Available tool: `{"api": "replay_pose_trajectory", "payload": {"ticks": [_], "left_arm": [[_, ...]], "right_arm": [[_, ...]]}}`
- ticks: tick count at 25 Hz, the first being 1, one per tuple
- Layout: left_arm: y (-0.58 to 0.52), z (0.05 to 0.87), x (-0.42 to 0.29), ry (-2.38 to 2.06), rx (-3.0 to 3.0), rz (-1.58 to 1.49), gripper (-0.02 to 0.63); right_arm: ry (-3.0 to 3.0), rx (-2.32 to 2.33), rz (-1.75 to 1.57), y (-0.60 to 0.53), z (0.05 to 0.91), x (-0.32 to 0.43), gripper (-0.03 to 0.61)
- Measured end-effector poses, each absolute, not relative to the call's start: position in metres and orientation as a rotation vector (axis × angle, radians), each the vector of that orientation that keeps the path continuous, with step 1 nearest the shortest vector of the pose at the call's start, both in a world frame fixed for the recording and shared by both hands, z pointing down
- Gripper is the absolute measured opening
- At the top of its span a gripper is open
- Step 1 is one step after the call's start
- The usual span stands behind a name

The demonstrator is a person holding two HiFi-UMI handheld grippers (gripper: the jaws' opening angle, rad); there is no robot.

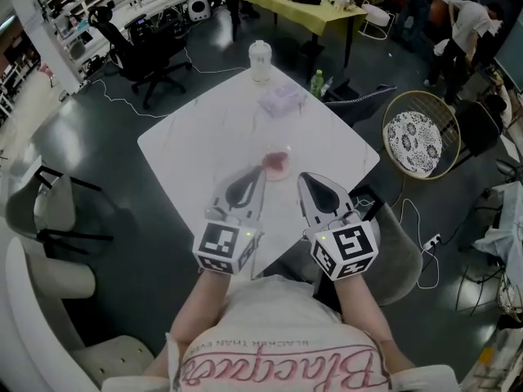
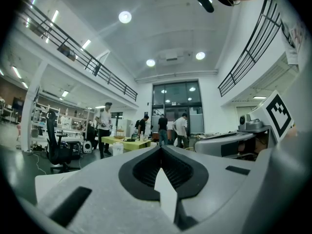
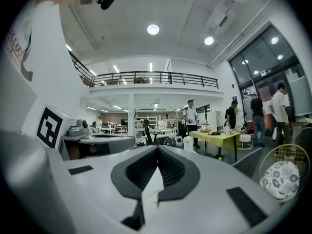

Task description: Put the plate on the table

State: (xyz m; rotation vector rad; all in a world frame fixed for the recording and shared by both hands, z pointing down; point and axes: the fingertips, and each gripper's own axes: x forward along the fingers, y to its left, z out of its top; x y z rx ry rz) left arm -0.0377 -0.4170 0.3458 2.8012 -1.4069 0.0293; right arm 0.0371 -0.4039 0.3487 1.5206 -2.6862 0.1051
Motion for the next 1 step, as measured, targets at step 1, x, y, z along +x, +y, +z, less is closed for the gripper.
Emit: {"api": "replay_pose_trajectory", "payload": {"ticks": [1], "left_arm": [[-0.4172,0.3459,-0.0379,-1.405,2.803,0.03,0.005]], "right_arm": [[-2.687,1.518,0.103,-0.4041,0.3487,0.0361,0.003]]}}
